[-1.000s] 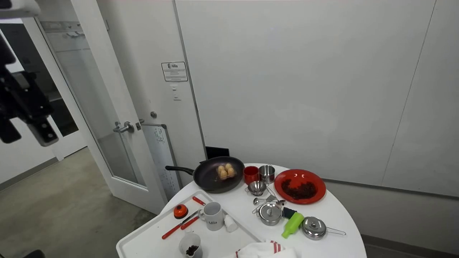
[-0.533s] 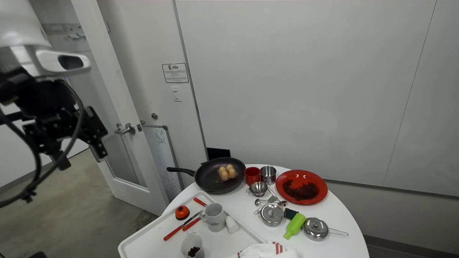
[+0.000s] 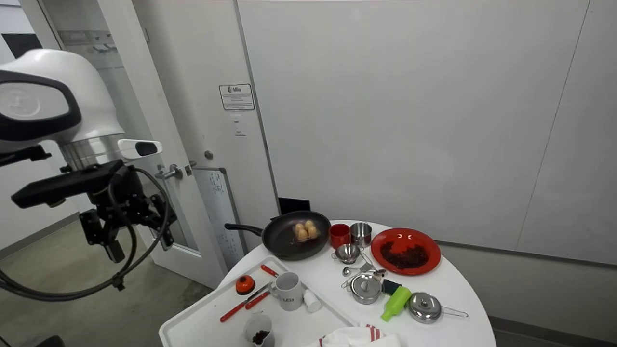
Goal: Pour the contents in the clear jug into the red bowl
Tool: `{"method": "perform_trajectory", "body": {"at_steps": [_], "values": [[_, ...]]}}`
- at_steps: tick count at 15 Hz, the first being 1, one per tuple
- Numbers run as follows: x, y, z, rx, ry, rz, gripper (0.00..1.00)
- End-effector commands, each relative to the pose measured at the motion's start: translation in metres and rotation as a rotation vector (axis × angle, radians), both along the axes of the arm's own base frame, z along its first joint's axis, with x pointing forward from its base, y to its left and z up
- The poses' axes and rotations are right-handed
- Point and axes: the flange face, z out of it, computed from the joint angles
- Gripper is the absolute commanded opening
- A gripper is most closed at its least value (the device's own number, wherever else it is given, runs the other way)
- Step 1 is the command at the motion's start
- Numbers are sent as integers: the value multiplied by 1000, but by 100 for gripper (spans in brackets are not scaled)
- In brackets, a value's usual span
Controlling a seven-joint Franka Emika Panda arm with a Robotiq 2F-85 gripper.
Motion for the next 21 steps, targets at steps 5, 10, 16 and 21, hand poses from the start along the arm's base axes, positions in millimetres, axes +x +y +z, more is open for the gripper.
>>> {"method": "perform_trajectory", "body": {"at_steps": [5,10,16,21], "values": [[18,4,-19,18,48,43,100],[23,5,-19,20,53,53,100],[73,38,-80,151,60,124,100],[115,68,-117,146,46,265,100]]}}
